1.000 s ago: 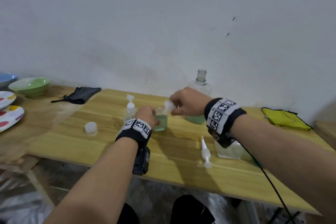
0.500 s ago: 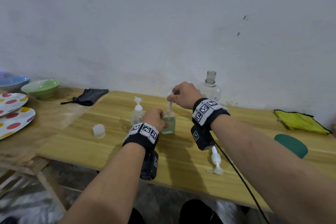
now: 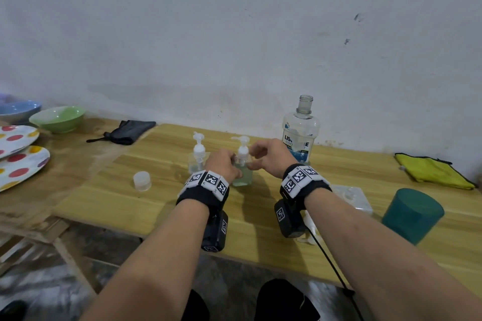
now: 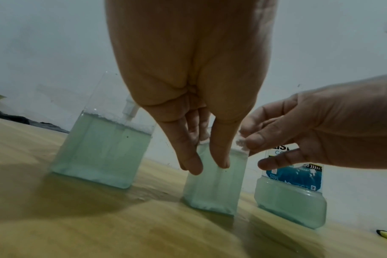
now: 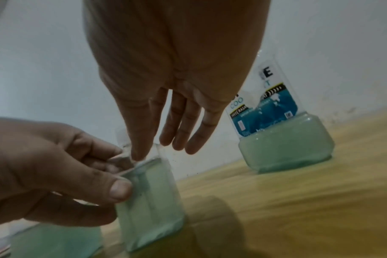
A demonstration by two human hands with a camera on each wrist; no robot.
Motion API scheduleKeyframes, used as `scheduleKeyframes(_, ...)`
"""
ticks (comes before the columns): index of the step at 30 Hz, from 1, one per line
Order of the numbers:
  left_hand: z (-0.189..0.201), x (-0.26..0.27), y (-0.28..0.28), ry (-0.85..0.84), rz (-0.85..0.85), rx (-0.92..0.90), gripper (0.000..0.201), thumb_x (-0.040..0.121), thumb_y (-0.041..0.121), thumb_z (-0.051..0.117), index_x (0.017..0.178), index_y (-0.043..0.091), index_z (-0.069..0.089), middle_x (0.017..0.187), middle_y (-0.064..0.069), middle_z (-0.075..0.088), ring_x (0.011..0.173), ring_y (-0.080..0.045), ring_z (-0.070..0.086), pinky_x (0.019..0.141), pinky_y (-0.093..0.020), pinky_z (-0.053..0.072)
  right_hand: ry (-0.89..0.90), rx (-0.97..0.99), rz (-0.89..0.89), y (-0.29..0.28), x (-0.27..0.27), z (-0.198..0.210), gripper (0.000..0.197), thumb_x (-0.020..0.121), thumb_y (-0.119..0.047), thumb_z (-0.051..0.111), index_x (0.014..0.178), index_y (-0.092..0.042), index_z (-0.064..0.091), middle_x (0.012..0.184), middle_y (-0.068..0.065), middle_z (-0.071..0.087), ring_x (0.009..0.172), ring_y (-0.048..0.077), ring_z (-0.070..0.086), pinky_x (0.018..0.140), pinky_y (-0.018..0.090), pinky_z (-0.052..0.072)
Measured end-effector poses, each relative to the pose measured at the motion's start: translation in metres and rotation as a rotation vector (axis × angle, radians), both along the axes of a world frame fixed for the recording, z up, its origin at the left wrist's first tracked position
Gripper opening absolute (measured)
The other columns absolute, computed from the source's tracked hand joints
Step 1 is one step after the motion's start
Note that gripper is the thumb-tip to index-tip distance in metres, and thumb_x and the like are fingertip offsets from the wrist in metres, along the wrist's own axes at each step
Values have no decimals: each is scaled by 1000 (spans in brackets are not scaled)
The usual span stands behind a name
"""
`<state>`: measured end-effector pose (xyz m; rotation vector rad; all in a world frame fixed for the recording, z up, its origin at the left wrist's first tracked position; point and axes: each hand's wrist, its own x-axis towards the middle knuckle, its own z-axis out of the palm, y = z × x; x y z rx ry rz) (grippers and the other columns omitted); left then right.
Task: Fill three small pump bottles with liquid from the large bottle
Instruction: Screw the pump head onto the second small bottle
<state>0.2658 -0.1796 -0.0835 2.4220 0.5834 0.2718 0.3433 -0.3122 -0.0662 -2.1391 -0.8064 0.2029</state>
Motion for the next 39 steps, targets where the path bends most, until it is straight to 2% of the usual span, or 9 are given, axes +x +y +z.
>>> scheduleKeyframes(3,1,0,-1,-2,3,-8,35,75,17,82,107,8,70,103,-8,72,95,-26,66,84,-34,53,68,60,-29,1,0,-4,35,66,0,85,80,-22,63,84,1,63,77,18,59,78,37,53)
scheduleKeyframes(7,2,-2,-1,-8,9,-33,35,74,15,82,106,9,71,102,-8,73,93,-26,68,84,-36,56,149,90,-26,7,-1,-5,48,70,-8,85,113,-21,67,90,-4,59,80,16,58,77,35,51)
scheduleKeyframes(11,1,-2,0,-10,6,-33,31,75,15,82,102,8,70,100,-8,72,90,-25,67,77,-31,53,92,87,-88,8,3,-8,30,67,-3,86,74,-19,61,77,-2,61,73,17,57,73,33,50)
scheduleKeyframes(15,1,-3,0,-19,0,-46,31,75,14,82,104,9,71,100,-8,72,89,-25,67,76,-31,53,110,67,-85,11,2,-8,41,66,0,85,93,-24,65,84,-3,61,76,15,58,77,36,53)
scheduleKeyframes(19,1,-2,0,-9,1,-47,32,75,15,82,103,8,70,99,-8,72,91,-26,68,80,-34,55,104,60,-91,10,6,-8,33,65,0,85,70,-20,60,74,-3,60,68,16,55,68,33,48)
scheduleKeyframes(26,2,-3,0,-5,5,-60,34,75,15,82,105,8,69,101,-7,70,93,-25,66,80,-33,53,98,39,-87,12,8,-7,35,63,1,86,71,-20,59,73,-2,58,71,18,55,74,38,52)
scheduleKeyframes(30,5,-4,-1,5,-6,-59,30,74,14,82,101,9,70,99,-8,71,89,-26,67,78,-35,56,180,85,-15,17,6,-1,39,69,-9,84,105,-13,69,86,-2,61,83,18,56,70,29,45)
scheduleKeyframes(34,7,-4,-1,11,-19,-63,30,73,9,81,102,12,72,97,-8,72,90,-27,69,82,-39,58,34,53,-105,25,-1,4,32,71,-30,85,78,-16,58,81,-1,59,73,15,53,64,29,45)
scheduleKeyframes(39,5,-4,1,4,-27,-52,22,73,10,81,93,10,71,94,-9,73,89,-27,69,80,-38,57,46,2,35,21,-7,7,23,82,-29,77,97,-16,65,85,-4,58,86,18,55,69,27,45)
